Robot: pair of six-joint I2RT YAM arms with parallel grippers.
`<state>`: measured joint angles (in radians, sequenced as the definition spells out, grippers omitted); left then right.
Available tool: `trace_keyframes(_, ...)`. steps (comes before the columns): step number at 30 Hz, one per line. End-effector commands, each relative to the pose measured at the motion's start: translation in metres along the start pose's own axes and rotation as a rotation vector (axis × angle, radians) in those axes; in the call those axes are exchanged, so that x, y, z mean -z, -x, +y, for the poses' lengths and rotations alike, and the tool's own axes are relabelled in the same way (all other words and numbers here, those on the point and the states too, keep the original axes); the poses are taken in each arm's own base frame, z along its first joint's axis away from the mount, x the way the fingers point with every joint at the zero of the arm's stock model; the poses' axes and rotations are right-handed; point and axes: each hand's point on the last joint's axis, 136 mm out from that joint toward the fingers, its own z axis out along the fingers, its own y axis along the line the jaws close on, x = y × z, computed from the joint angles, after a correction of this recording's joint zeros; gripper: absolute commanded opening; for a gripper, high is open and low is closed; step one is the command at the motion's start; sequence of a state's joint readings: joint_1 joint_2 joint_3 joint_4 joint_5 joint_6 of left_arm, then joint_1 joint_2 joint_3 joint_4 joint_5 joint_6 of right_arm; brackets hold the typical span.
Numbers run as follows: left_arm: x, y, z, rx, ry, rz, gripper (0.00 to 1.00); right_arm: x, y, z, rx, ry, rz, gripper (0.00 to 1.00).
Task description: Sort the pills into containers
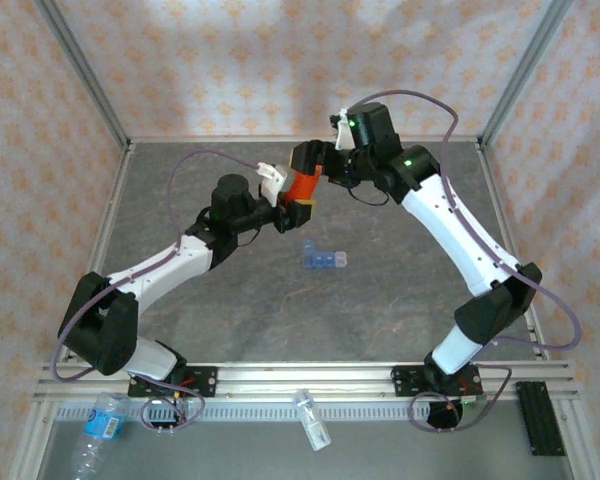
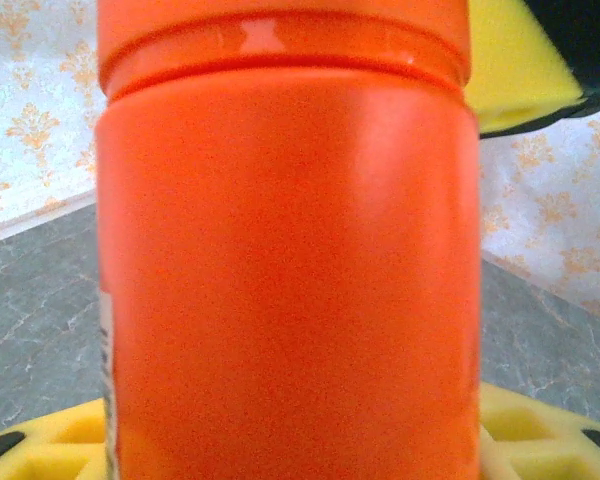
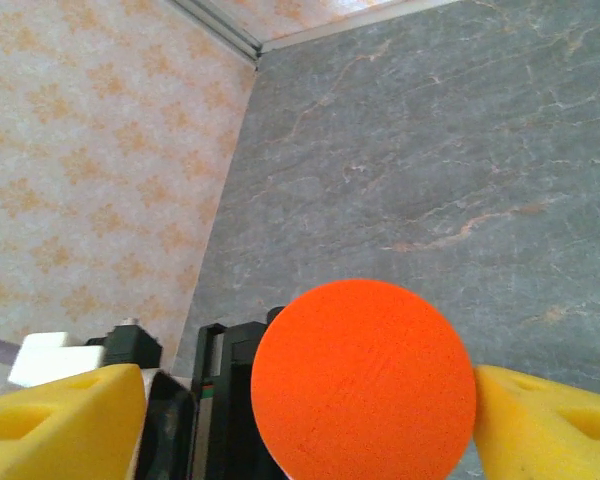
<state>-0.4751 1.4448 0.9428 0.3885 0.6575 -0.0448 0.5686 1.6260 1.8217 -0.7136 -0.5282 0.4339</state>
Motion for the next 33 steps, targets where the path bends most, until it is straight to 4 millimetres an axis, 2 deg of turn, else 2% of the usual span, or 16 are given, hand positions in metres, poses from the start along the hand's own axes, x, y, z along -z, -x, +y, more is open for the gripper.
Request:
trace_keyframes(1, 0.001, 0.017, -0.007, -0.041, -0.035, -0.024, 0.0, 0.0, 0.008, 0.017, 0.005, 0.069, -0.005, 0.8)
trace_keyframes(7, 0.003, 0.019, -0.009, -0.041, -0.039, -0.027, 0.0, 0.0, 0.007, 0.006, -0.011, 0.03, -0.012, 0.79)
trace_keyframes(13, 0.008, 0.015, -0.012, -0.067, -0.035, 0.001, 0.0, 0.027, 0.023, -0.01, -0.048, 0.007, -0.107, 0.84)
trace_keyframes(17, 0.01, 0.004, -0.012, -0.098, -0.037, 0.047, 0.0, 0.037, 0.022, -0.011, -0.054, 0.014, -0.106, 0.86)
trace_keyframes(25, 0.018, -0.004, -0.006, -0.221, 0.01, 0.079, 0.0, 0.023, 0.004, -0.021, -0.123, 0.024, -0.021, 0.87)
trace_keyframes(33, 0.016, -0.008, -0.007, -0.224, -0.003, 0.102, 0.0, -0.001, -0.011, -0.025, -0.189, 0.079, 0.067, 0.84)
